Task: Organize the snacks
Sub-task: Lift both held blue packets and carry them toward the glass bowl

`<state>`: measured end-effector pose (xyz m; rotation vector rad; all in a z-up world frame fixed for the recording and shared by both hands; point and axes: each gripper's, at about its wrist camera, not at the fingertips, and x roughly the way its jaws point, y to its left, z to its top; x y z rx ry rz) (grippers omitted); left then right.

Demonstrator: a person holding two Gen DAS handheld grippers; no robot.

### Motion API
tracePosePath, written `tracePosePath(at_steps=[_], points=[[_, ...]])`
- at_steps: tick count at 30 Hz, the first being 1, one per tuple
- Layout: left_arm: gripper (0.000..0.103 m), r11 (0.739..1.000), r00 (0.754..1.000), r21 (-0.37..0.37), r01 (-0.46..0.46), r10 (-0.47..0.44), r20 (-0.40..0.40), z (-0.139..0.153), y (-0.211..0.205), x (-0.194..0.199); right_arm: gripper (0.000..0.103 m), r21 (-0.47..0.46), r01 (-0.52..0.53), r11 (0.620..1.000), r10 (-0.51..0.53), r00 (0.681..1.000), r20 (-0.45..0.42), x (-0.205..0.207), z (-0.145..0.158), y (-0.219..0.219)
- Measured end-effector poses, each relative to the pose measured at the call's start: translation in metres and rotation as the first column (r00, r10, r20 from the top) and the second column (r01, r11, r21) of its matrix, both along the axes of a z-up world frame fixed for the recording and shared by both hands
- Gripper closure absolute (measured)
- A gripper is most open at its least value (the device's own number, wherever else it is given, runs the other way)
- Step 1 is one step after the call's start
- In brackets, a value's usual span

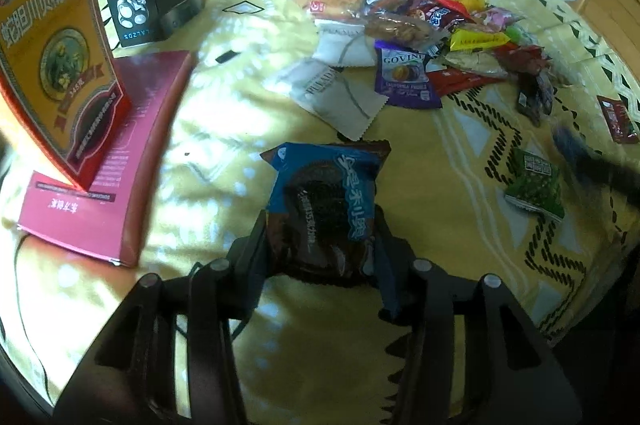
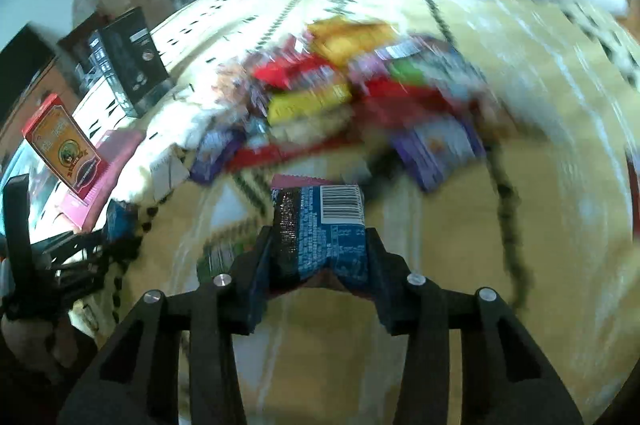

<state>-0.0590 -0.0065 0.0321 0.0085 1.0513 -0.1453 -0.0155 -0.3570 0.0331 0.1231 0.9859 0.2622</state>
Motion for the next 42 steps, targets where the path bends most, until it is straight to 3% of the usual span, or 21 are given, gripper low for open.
tracePosePath(at_steps=[3, 7, 11, 13, 16, 21, 26, 31, 37, 42], points=[[0.050, 1.000, 1.000, -0.018, -0.006, 0.007, 0.017, -0.002, 0.001, 0.002, 0.055, -0.014, 0.020, 1.000, -0.021, 0.998, -0.053, -0.014, -0.022, -0.006], [0.040, 0.998, 0.999, -0.052, -0.029, 0.030, 0.027, -0.002, 0.004, 0.004, 0.053, -0.027, 0.005, 1.000, -0.006, 0.999, -0.051, -0.013, -0.026, -0.005], [0.039, 1.000, 0.999, -0.012, -0.025, 0.026, 0.031, -0.004, -0.004, 0.004, 0.049, -0.029, -0.007, 1.000, 0.006, 0.999, -0.042, -0.015, -0.029, -0.002], [0.040, 1.000, 0.999, 0.003, -0.027, 0.027, 0.023, -0.004, -0.006, 0.005, 0.049, -0.019, -0.005, 1.000, 0.004, 0.999, -0.036, -0.014, -0.032, -0.002], [0.055, 1.000, 1.000, 0.026, -0.018, 0.017, 0.015, 0.000, -0.007, 0.006, 0.049, -0.038, -0.016, 0.999, 0.016, 1.000, -0.018, -0.016, -0.033, 0.000], [0.056, 0.999, 1.000, 0.048, 0.006, -0.006, 0.018, 0.005, -0.011, 0.002, 0.037, -0.004, -0.011, 1.000, 0.011, 1.000, -0.015, -0.017, -0.036, 0.001], [0.056, 0.999, 1.000, 0.049, 0.024, -0.024, 0.010, 0.003, -0.013, 0.001, 0.036, -0.061, -0.031, 0.998, 0.031, 1.000, -0.001, -0.018, -0.037, 0.009], [0.057, 0.999, 0.999, 0.047, 0.025, -0.026, 0.030, 0.015, -0.012, 0.002, 0.055, -0.020, -0.005, 1.000, 0.005, 1.000, -0.029, -0.013, -0.027, 0.001], [0.058, 0.998, 0.994, 0.038, 0.041, -0.045, 0.101, 0.052, -0.014, -0.002, 0.057, 0.017, 0.015, 1.000, -0.016, 1.000, 0.023, -0.020, -0.002, -0.002], [0.057, 0.998, 0.975, 0.040, 0.057, -0.065, 0.212, 0.095, -0.014, -0.007, 0.057, 0.043, 0.038, 0.998, -0.042, 0.996, 0.081, -0.022, 0.029, -0.002]])
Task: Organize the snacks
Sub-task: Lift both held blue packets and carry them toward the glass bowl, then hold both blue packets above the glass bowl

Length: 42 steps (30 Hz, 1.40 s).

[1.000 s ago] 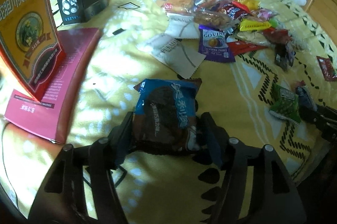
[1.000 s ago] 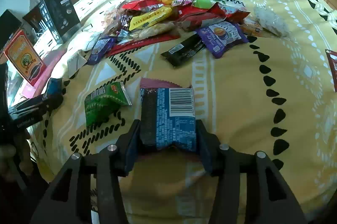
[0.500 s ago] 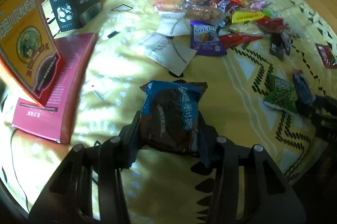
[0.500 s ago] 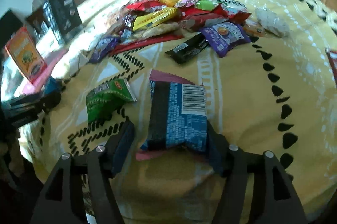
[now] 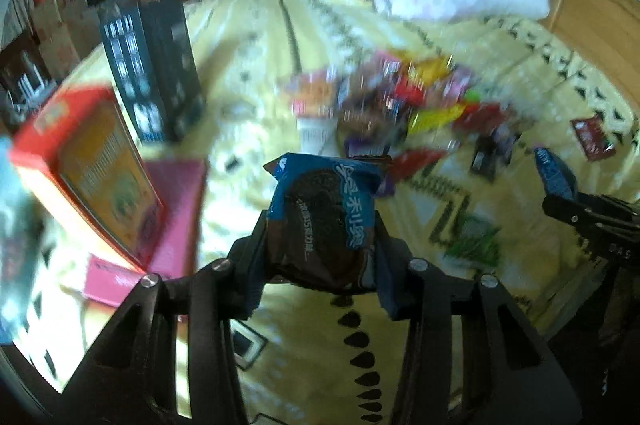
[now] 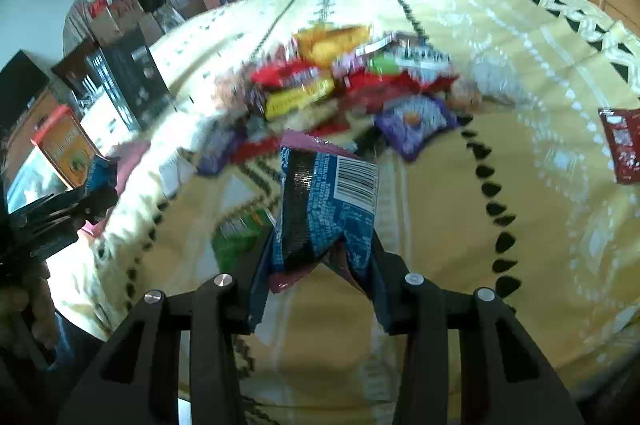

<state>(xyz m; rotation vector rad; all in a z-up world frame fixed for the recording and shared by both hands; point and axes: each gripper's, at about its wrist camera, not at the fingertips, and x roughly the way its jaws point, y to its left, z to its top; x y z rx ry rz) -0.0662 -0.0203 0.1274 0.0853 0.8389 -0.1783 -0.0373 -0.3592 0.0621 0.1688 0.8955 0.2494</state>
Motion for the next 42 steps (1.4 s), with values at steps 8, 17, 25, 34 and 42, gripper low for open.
tracePosePath(at_steps=[8, 17, 25, 34, 42], points=[[0.057, 0.999, 0.985, -0.039, -0.029, 0.035, 0.170, 0.076, 0.029, -0.009, 0.057, 0.033, -0.014, 0.999, 0.009, 0.991, 0.134, 0.009, 0.075, 0.012], [0.057, 0.975, 0.934, -0.092, -0.201, 0.219, 0.282, 0.143, 0.121, -0.011, 0.057, 0.047, -0.189, 0.981, 0.168, 0.945, 0.281, 0.036, 0.166, 0.083], [0.057, 0.917, 0.859, -0.126, -0.378, 0.398, 0.324, 0.164, 0.219, -0.014, 0.057, 0.055, -0.381, 0.923, 0.339, 0.873, 0.351, 0.057, 0.219, 0.187], [0.057, 0.818, 0.763, -0.186, -0.544, 0.575, 0.296, 0.165, 0.322, -0.018, 0.057, 0.023, -0.614, 0.789, 0.562, 0.736, 0.377, 0.058, 0.255, 0.335], [0.057, 0.740, 0.695, -0.165, -0.652, 0.670, 0.262, 0.157, 0.374, -0.034, 0.057, 0.035, -0.759, 0.651, 0.707, 0.622, 0.338, 0.052, 0.259, 0.457]])
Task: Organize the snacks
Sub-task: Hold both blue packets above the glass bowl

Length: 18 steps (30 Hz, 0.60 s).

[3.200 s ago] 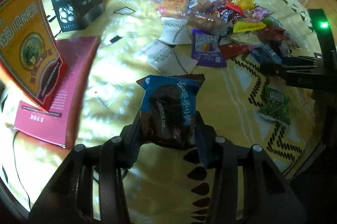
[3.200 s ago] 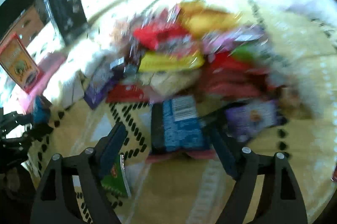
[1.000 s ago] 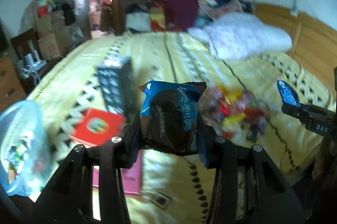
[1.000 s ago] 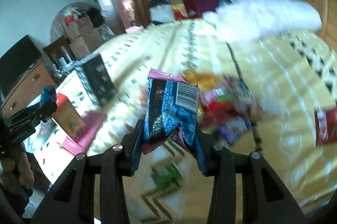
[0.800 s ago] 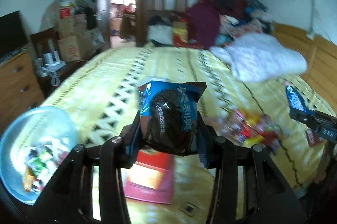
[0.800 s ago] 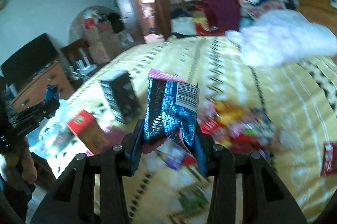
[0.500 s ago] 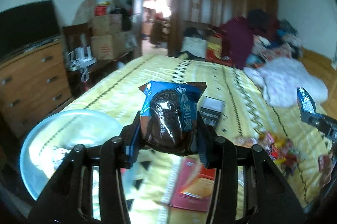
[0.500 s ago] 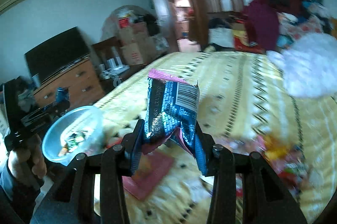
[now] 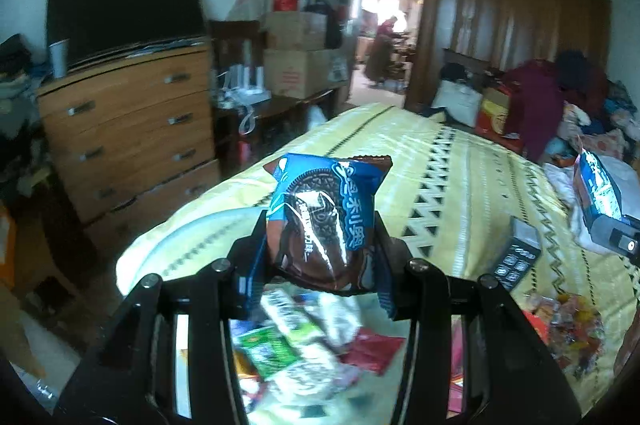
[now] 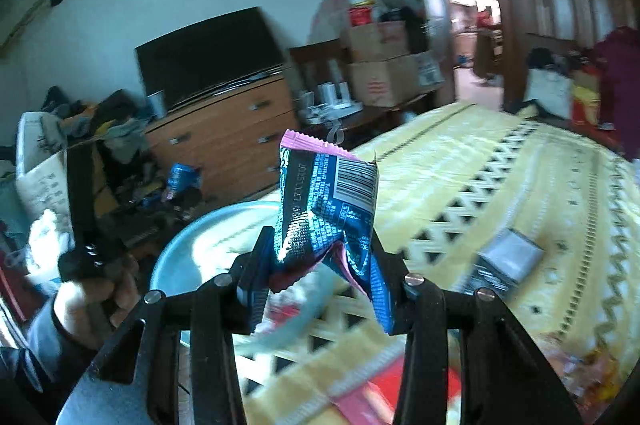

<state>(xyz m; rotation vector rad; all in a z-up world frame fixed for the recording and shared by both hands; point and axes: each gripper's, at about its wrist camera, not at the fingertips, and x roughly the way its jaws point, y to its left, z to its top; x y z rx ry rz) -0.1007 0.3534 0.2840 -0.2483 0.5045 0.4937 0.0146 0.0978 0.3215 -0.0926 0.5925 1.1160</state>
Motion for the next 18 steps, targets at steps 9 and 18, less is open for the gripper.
tracePosePath(at_steps=[9, 18], points=[[0.058, 0.995, 0.992, -0.023, -0.100, 0.098, -0.083, -0.015, 0.039, -0.017, 0.057, -0.022, -0.145, 0.989, 0.142, 0.986, -0.087, -0.010, -0.028, 0.096], [0.058, 0.992, 0.988, -0.039, -0.116, 0.112, -0.106, -0.021, 0.061, -0.021, 0.057, -0.035, -0.195, 0.980, 0.189, 0.974, -0.128, -0.021, -0.042, 0.136]])
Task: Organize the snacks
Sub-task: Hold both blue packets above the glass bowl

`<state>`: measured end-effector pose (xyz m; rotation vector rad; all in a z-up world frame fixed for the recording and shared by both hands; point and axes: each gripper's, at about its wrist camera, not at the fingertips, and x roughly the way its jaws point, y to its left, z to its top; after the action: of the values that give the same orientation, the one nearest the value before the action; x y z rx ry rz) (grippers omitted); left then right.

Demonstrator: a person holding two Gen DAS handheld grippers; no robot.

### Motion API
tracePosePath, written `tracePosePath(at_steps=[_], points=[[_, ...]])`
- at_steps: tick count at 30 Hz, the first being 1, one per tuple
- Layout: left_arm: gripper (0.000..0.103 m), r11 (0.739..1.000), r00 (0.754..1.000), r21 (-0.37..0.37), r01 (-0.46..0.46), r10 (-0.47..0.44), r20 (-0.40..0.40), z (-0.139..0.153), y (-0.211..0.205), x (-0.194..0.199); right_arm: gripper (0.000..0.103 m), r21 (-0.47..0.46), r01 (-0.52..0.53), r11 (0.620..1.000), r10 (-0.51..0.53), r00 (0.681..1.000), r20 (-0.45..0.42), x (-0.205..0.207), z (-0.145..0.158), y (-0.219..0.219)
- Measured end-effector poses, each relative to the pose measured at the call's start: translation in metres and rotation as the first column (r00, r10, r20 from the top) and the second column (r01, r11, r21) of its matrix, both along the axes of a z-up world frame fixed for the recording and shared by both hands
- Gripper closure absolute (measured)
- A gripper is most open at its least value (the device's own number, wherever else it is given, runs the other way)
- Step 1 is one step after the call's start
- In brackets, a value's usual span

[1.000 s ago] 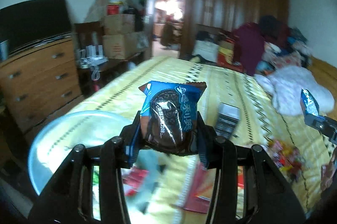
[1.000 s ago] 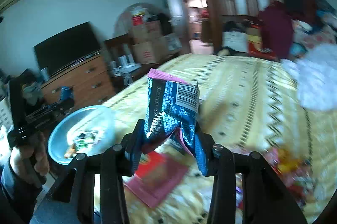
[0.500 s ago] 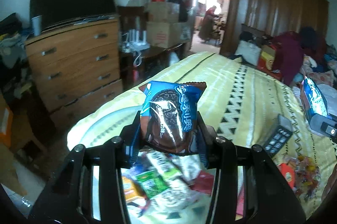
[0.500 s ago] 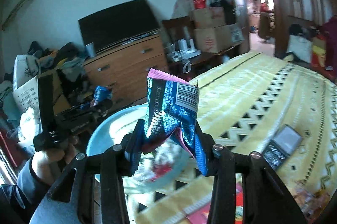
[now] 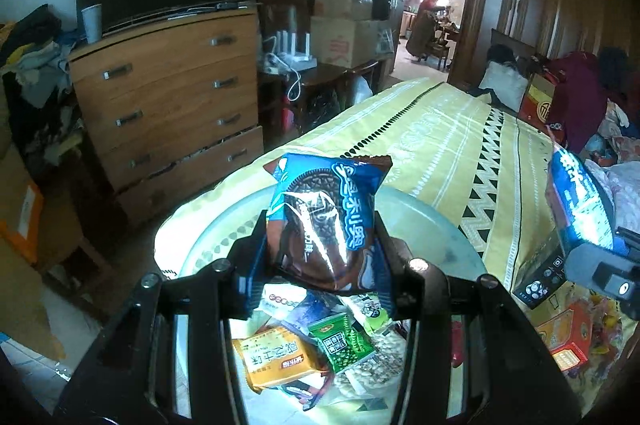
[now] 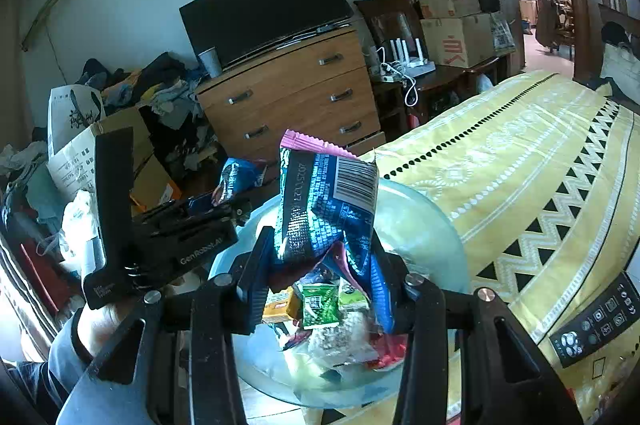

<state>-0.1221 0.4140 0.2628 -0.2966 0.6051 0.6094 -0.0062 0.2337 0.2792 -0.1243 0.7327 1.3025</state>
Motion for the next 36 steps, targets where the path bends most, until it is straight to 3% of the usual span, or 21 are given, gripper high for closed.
tracePosePath(at_steps=[36], points=[[0.057, 0.999, 0.997, -0.035, 0.002, -0.004, -0.072, -0.027, 0.028, 0.004, 0.057, -0.047, -0.013, 0.999, 0.011, 0.999, -0.040, -0.007, -0.021, 0.041]])
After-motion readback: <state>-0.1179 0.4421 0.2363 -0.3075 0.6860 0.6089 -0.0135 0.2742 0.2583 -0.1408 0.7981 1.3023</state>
